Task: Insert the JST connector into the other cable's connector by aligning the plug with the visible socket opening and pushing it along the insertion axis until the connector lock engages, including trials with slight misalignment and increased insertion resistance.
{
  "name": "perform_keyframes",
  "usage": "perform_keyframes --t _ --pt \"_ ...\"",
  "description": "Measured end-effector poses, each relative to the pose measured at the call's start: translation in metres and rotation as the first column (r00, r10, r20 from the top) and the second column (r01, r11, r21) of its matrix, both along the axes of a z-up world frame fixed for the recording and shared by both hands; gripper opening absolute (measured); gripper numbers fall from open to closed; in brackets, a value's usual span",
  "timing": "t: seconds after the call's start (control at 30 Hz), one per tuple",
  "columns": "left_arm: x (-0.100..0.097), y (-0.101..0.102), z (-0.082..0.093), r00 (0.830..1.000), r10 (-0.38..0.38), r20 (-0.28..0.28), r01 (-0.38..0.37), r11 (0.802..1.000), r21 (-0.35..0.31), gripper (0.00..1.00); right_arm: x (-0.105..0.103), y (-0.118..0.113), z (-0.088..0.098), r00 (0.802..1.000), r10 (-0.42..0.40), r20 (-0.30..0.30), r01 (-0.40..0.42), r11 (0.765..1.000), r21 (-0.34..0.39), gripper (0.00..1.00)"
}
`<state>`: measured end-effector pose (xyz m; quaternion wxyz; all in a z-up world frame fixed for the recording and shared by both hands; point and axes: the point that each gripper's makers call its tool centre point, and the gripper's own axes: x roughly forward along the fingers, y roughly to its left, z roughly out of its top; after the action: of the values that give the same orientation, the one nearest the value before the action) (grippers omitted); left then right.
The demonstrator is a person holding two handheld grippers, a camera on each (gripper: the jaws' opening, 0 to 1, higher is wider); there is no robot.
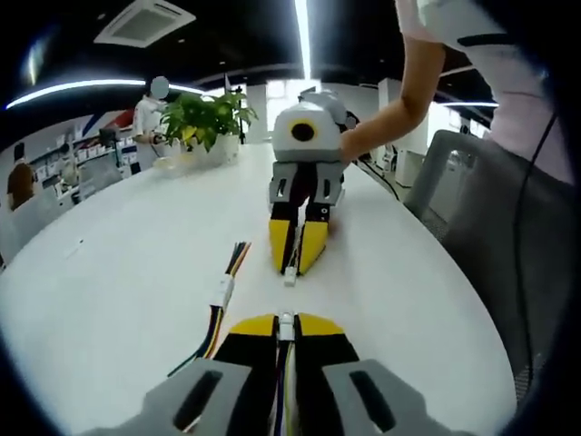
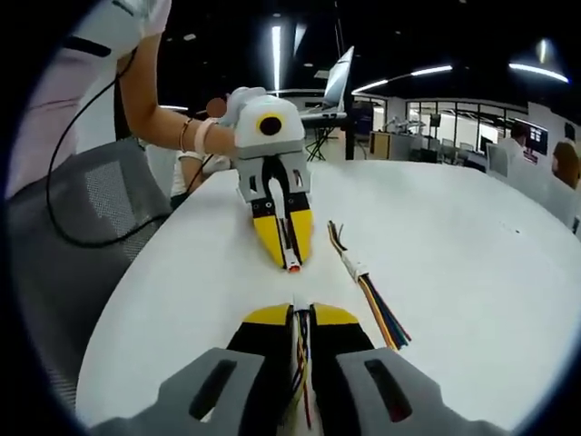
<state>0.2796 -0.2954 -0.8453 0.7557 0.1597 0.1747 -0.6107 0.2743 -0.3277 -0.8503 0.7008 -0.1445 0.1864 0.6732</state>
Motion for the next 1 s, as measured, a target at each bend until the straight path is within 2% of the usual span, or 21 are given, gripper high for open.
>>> perform_keyframes --t 0.3,0.47,0.63,0.7,0.9,1.0 --pt "-0.001 0.000 0.000 1.000 -0.007 0.007 0.007 1.000 0.017 0.00 0.000 -0.001 0.000 1.000 0.006 -0.005 -0.006 1.000 -0.029 0.03" --pt "-0.004 0.003 0.000 0.999 -0.030 0.017 0.029 0.998 0.052 0.00 -0.001 -0.002 0.007 1.000 0.005 -0.010 -0.005 1.000 -0.028 0.03" --pt "-0.004 0.004 0.010 0.999 -0.038 0.030 0.037 0.998 0.050 0.00 0.001 0.001 0.015 1.000 0.008 0.003 -0.008 1.000 -0.028 0.03" --pt "-0.002 0.006 0.011 0.998 -0.045 0.050 0.041 0.996 0.080 0.00 0.004 0.001 0.017 1.000 0.000 0.005 0.000 1.000 -0.024 0.03" --pt "-0.002 0.007 0.021 0.999 -0.037 0.025 0.035 0.996 0.085 0.00 0.007 0.004 0.025 1.000 -0.001 0.013 0.001 1.000 -0.029 0.03" --pt "-0.003 0.004 0.025 0.998 -0.052 0.034 0.049 0.995 0.082 0.00 0.006 0.008 0.029 1.000 0.005 0.011 -0.004 1.000 -0.023 0.03"
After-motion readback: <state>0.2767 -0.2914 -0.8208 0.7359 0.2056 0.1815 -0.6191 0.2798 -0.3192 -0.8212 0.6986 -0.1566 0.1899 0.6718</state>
